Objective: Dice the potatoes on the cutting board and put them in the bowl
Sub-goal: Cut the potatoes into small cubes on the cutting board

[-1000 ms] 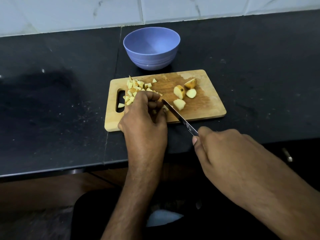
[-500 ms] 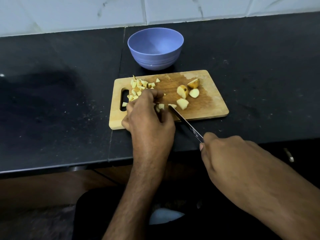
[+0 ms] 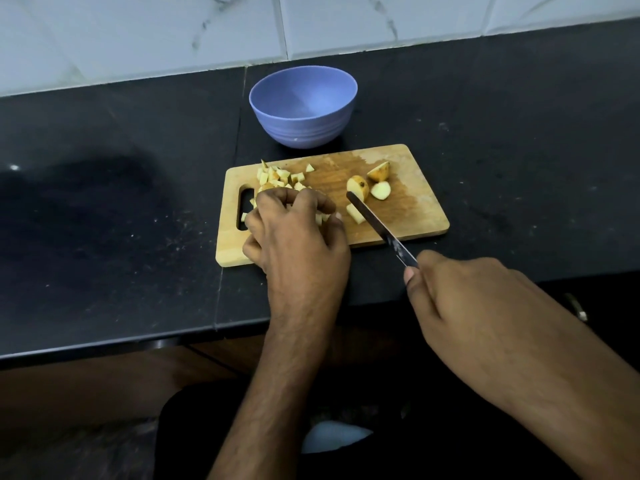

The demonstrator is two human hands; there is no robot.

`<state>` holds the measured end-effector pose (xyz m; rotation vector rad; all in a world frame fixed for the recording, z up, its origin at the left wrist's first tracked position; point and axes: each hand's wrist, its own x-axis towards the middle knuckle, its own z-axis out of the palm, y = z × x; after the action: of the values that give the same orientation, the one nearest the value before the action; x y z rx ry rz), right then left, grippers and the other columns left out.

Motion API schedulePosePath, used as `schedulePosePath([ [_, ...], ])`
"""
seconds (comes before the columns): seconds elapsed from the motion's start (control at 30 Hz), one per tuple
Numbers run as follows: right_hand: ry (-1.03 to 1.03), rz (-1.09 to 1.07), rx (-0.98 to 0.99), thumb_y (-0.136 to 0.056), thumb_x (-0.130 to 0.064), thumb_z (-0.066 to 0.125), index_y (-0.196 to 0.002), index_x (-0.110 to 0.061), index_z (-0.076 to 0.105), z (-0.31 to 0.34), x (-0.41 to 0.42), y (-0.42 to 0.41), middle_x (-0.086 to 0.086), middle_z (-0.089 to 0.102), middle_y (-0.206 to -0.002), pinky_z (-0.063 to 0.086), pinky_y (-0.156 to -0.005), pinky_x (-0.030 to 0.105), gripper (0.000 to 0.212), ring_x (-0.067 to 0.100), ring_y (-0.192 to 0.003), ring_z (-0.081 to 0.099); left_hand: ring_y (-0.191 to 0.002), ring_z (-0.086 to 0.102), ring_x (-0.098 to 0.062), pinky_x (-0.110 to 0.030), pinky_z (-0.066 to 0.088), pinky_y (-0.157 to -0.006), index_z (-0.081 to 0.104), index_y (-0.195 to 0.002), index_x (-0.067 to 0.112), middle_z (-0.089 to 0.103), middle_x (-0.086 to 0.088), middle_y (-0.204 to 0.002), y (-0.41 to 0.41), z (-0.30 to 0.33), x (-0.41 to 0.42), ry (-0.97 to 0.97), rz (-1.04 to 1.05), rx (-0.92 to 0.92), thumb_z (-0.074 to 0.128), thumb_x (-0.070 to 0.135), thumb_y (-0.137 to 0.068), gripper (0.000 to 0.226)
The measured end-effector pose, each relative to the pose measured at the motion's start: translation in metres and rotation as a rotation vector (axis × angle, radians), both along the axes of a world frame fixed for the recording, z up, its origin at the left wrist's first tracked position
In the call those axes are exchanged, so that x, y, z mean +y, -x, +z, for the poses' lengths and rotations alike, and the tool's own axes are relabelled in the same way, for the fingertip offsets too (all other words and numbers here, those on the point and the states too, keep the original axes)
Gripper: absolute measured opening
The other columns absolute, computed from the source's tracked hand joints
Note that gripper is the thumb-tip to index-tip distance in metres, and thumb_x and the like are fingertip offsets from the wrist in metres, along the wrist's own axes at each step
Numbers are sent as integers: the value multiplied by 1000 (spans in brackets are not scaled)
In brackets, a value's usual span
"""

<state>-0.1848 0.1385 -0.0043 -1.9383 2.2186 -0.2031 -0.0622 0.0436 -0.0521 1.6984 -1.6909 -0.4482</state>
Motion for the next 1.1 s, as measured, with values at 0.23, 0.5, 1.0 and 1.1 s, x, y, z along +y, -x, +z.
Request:
schedulePosePath([
  [0.23, 21, -20, -45, -102, -45, 19, -85, -30, 38, -3, 0, 4, -7, 51, -68, 38, -52, 23, 29, 6, -56, 49, -130, 30, -19, -48, 24, -106, 61, -104, 36, 34, 1, -133, 2, 1, -7, -12, 51, -13, 67, 33, -93, 12],
  [0.5, -40, -64, -23, -102, -46, 18, -73, -29, 26, 4, 5, 8, -6, 49, -68, 30, -48, 20, 34, 5, -55, 45, -138, 21, -22, -49, 23, -108, 64, -114, 49, 29, 1, -146, 2, 1, -1, 27, -90, -72, 70, 42, -87, 28],
  [1.0, -75, -42, 5, -102, -48, 18, -74, -29, 27, 6, 6, 2, -7, 49, -68, 27, -47, 19, 35, 5, -54, 45, -134, 27, -16, -48, 24, -108, 63, -90, 38, 39, 8, -133, 0, -2, 2, 35, -99, -30, 76, 51, -81, 20],
  [1.1, -46, -16, -18, -102, -48, 18, -82, -31, 33, 5, 5, 0, -7, 49, -68, 30, -49, 20, 30, 4, -56, 46, -135, 26, -17, -49, 25, -106, 63, -92, 39, 39, 7, -136, -2, -2, 3, 41, -139, -54, 72, 46, -81, 16],
])
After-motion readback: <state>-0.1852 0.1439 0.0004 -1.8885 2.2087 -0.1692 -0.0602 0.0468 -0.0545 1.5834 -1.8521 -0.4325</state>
